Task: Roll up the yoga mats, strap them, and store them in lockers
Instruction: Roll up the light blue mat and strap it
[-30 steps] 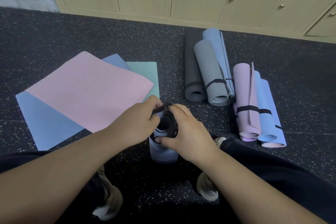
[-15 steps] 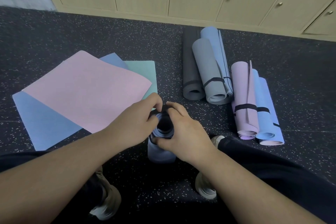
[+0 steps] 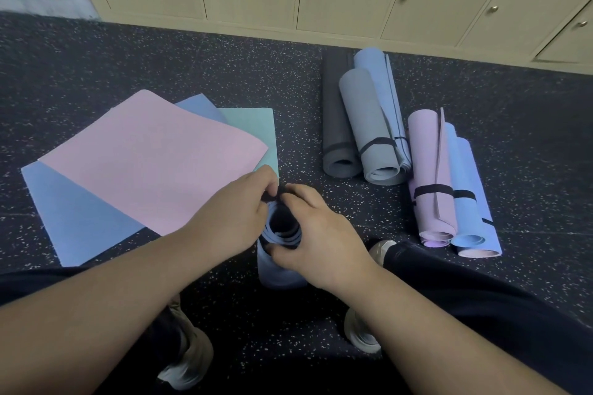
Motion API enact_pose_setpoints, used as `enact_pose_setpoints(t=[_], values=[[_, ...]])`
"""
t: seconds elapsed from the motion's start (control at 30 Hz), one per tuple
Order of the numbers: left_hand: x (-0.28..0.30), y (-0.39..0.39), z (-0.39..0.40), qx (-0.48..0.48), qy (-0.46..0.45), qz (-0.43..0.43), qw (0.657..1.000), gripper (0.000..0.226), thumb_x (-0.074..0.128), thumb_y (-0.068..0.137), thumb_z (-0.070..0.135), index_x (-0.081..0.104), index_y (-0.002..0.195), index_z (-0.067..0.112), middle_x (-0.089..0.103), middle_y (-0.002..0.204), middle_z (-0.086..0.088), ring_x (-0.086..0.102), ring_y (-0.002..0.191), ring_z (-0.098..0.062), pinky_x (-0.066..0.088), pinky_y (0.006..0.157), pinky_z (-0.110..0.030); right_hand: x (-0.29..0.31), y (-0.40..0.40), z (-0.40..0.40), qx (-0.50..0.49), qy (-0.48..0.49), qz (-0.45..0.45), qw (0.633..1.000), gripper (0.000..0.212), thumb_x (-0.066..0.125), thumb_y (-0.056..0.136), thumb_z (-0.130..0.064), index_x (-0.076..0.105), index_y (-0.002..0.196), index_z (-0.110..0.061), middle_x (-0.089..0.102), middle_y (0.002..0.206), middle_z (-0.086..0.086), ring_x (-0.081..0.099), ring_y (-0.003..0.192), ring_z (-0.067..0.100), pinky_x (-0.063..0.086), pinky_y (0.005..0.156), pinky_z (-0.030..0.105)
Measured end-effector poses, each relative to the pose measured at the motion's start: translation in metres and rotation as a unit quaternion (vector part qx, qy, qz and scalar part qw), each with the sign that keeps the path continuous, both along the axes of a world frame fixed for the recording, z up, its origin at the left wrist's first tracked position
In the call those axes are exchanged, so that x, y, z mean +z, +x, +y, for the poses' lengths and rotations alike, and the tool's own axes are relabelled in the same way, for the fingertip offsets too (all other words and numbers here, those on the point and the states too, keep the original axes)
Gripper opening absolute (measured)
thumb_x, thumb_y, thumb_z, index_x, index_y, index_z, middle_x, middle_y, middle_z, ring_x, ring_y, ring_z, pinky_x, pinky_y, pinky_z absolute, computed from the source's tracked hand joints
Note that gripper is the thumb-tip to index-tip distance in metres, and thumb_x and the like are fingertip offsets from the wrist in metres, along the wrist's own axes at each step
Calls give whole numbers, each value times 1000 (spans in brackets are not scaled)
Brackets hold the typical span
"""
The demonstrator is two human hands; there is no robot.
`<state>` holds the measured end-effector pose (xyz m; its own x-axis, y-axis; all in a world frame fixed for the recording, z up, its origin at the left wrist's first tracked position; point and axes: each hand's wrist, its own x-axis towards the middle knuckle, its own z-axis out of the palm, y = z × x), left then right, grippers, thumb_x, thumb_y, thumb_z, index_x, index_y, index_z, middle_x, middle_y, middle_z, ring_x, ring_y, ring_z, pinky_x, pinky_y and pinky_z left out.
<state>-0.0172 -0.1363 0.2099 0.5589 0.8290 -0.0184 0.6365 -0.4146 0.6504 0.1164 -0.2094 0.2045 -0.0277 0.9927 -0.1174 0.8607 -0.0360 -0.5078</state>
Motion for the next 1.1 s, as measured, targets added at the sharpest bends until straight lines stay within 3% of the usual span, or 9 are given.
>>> enact_pose_setpoints(t=[0.17, 0.3, 0.43, 0.5, 0.57, 0.67, 0.77, 0.93, 1.1], values=[[-1, -1, 1, 28, -8, 18, 999, 23, 41, 89, 1, 44, 105, 18, 52, 73, 1, 42, 56, -8, 31, 51, -21, -2, -1, 0, 6, 0, 4, 1000, 71, 65, 78, -38, 37, 142, -25, 25, 148, -14, 54, 119, 23, 44, 96, 35], [2, -1, -3, -16, 24, -6, 1000, 31, 43, 87, 3, 36, 89, 33, 60, 100, 2, 54, 79, -14, 44, 73, -33, 0, 0, -1, 7, 2, -4, 1000, 71, 64, 77, -39, 36, 142, -29, 28, 145, -15, 58, 111, 25, 47, 90, 34], [-2, -1, 1, -19, 51, -47, 997, 36, 47, 87, 0, 41, 77, 35, 62, 99, 4, 52, 79, 0, 39, 73, -16, 1, 1, 0, 8, 3, -4, 1000, 71, 64, 76, -39, 38, 141, -28, 25, 147, -16, 59, 110, 26, 48, 89, 38], [-6, -2, 5, 2, 47, -37, 998, 31, 48, 89, 1, 51, 82, 31, 61, 95, 5, 49, 72, 7, 35, 68, -7, 2, 0, 0, 13, -1, -2, 1000, 70, 65, 77, -38, 38, 140, -27, 23, 148, -16, 58, 111, 26, 47, 90, 37], [-12, -3, 11, 24, 40, 10, 999, 24, 48, 91, 3, 62, 92, 22, 63, 96, 4, 49, 74, 2, 33, 68, -6, 4, -1, -1, 21, -10, -4, 1000, 69, 66, 78, -37, 37, 141, -28, 20, 150, -15, 57, 113, 26, 46, 92, 36], [-17, -6, 11, -21, -5, 110, 994, 25, 49, 90, 3, 66, 103, 15, 66, 101, -1, 56, 86, -13, 36, 67, -16, 6, -1, -3, 24, -19, -6, 1000, 68, 65, 78, -35, 38, 140, -28, 19, 151, -13, 57, 112, 26, 45, 91, 34], [-21, -4, 5, -100, -59, 167, 979, 27, 52, 82, 3, 63, 104, 15, 67, 99, 1, 60, 89, -17, 43, 74, -23, 8, 5, -2, -21, -22, -2, 1000, 65, 64, 79, -34, 39, 138, -23, 25, 143, -8, 59, 104, 28, 45, 88, 32], [-26, -1, 5, -131, -101, 156, 974, 38, 51, 70, 36, 58, 102, 18, 65, 95, 5, 62, 86, -13, 51, 78, -41, 8, 15, -4, -39, -50, 17, 998, 68, 64, 81, -35, 31, 141, -30, 35, 135, -4, 56, 108, 29, 42, 88, 33], [-30, 1, 3, -136, -117, 143, 973, 40, 47, 65, 30, 57, 103, 20, 64, 92, 6, 61, 82, -12, 51, 76, -42, 3, 19, -5, -45, -63, 37, 996, 69, 65, 82, -32, 29, 141, -34, 37, 136, -3, 54, 114, 29, 42, 93, 34]])
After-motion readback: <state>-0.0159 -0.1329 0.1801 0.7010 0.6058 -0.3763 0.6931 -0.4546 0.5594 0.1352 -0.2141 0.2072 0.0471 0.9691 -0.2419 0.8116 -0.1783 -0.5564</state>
